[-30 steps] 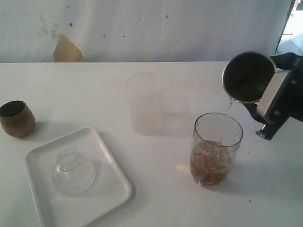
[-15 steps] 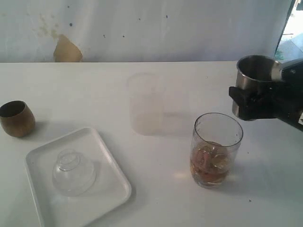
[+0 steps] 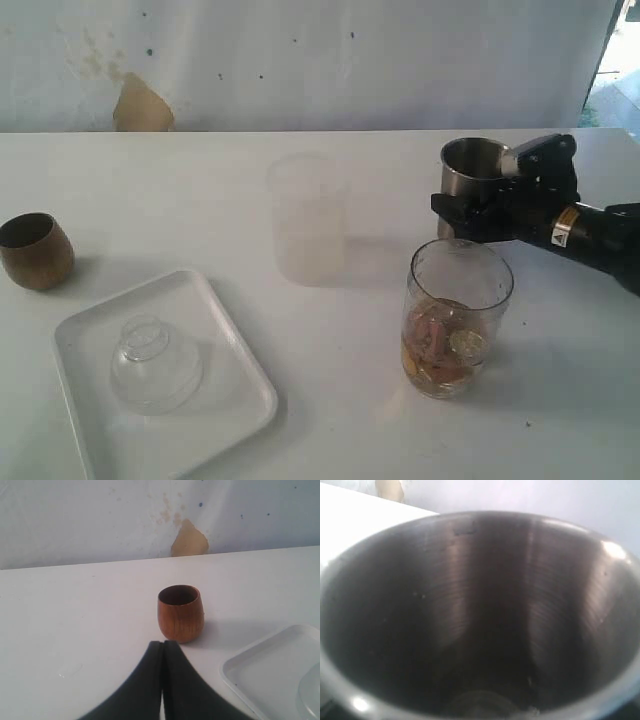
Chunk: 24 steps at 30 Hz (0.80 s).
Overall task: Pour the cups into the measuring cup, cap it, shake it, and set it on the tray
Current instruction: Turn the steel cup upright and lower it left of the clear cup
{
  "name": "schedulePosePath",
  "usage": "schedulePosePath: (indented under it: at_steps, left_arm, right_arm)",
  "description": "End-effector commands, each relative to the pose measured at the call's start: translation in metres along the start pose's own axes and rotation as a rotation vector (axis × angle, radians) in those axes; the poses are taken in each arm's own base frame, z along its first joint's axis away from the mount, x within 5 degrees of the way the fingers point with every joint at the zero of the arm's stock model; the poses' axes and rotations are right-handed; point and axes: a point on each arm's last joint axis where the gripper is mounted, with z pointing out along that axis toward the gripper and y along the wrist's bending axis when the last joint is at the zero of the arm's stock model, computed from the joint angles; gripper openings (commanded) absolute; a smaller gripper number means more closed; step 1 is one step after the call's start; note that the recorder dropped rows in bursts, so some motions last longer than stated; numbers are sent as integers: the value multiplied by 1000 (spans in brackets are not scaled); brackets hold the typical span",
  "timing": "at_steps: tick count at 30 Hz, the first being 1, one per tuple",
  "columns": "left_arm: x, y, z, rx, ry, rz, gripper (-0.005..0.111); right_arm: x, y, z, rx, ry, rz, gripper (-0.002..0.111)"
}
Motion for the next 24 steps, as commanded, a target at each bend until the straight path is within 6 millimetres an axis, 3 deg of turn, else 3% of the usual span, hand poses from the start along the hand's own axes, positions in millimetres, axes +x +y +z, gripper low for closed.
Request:
schedulePosePath:
  at_steps: [1, 7, 14, 24]
  left_arm:
    - [1, 0, 0, -1, -6, 1, 0]
    - [1, 0, 0, -1, -6, 1, 0]
    - [1, 0, 0, -1, -6, 1, 0]
    - [1, 0, 0, -1, -6, 1, 0]
  right_arm:
    - [-3, 8, 20, -85, -40, -17, 0]
    - [-5, 24, 35, -158, -37, -33, 0]
    - [-5, 26, 36, -172, -26, 20, 0]
    - [9, 29, 38, -202, 18, 24, 0]
